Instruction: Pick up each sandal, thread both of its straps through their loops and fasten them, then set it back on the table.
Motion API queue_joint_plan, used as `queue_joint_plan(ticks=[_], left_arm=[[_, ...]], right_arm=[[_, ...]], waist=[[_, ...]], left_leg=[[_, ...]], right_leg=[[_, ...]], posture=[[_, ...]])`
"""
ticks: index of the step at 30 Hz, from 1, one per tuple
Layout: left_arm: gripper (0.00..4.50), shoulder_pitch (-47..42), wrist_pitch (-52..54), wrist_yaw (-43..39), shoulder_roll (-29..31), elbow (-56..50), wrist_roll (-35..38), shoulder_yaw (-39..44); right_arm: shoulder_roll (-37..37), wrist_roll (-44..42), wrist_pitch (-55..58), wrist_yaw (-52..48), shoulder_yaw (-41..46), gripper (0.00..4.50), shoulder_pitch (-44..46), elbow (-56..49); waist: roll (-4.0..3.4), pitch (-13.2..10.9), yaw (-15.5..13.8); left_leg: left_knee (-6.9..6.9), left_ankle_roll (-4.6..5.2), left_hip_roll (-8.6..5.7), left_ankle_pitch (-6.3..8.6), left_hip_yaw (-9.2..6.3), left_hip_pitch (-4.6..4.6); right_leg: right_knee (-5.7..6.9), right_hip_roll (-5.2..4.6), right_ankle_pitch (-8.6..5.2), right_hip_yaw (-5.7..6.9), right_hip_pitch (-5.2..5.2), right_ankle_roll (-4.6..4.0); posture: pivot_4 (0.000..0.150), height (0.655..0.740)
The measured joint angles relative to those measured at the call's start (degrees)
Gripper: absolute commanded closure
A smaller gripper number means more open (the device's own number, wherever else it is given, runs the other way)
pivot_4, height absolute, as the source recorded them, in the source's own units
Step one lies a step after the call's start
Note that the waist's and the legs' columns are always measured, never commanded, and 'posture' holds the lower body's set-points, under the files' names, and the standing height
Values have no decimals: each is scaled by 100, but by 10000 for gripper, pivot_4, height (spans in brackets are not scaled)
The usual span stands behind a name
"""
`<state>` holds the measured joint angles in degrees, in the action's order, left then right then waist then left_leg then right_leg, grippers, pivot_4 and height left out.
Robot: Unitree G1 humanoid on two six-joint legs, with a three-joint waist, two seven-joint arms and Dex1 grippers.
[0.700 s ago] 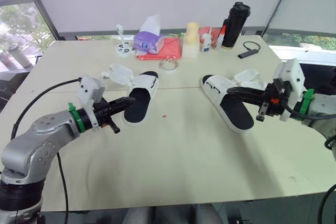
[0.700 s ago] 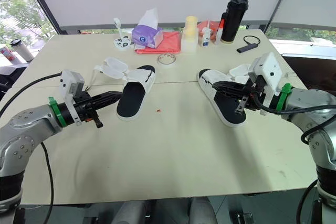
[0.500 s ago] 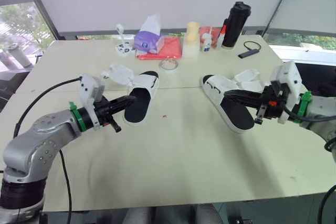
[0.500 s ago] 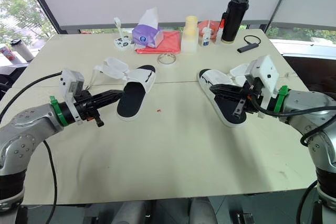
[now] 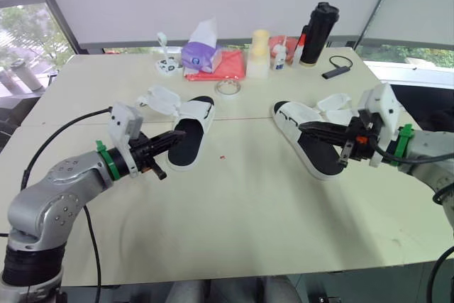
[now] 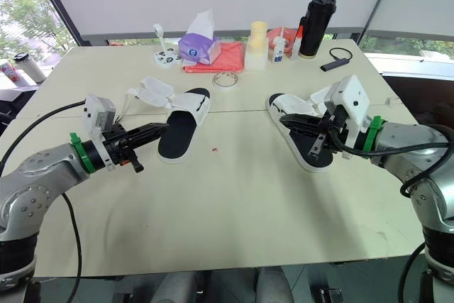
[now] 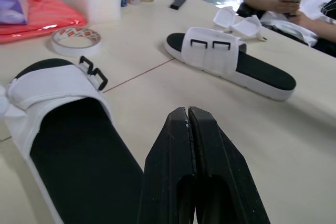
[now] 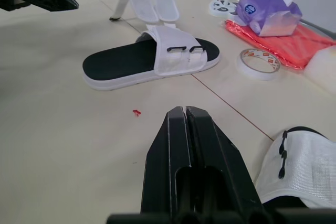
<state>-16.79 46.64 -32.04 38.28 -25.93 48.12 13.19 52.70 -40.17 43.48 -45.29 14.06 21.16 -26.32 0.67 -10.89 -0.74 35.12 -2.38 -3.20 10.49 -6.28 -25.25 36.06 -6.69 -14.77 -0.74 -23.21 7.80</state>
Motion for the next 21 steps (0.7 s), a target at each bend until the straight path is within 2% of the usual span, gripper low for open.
queue_joint_plan(ticks=[13, 17, 19, 20, 21], left_arm=[[44782, -123, -48, 236, -162, -14, -11, -51], [45000, -155, -47, 266, -281, -41, -4, -149], [45000, -139, -54, 265, -283, -130, -15, -213], [45000, -117, -63, 258, -283, -146, -16, -230], [45000, -96, -62, 259, -283, -146, -19, -230]], right_arm=[[-210, 602, -364, 252, -295, 45000, -27, 140], [-188, 1274, -686, 445, -616, 32132, -26, 370], [15, 1931, -1110, 534, -893, 21622, -45, 613], [97, 2244, -1332, 558, -995, 14956, -73, 723], [121, 2443, -1480, 572, -1063, 11276, -88, 787]], waist=[[0, 0, 6], [0, 0, 6], [0, 0, 6], [0, 0, 6], [0, 0, 9]], left_leg=[[0, 0, -7, 0, 2, 0], [2, 0, -9, 0, 2, 0], [1, 0, -10, 0, 4, 0], [1, 0, -10, 0, 4, 0], [-1, 0, -9, 0, 4, 0]], right_leg=[[1, 2, 1, 0, -1, 1], [1, 2, 1, 0, -1, 1], [1, 2, 1, -1, -2, 1], [1, 2, 1, 0, -2, 1], [1, 3, 1, 0, -3, 1]], posture=[[1500, 7400], [1500, 7400], [1500, 7400], [1500, 7400], [1500, 7400]])
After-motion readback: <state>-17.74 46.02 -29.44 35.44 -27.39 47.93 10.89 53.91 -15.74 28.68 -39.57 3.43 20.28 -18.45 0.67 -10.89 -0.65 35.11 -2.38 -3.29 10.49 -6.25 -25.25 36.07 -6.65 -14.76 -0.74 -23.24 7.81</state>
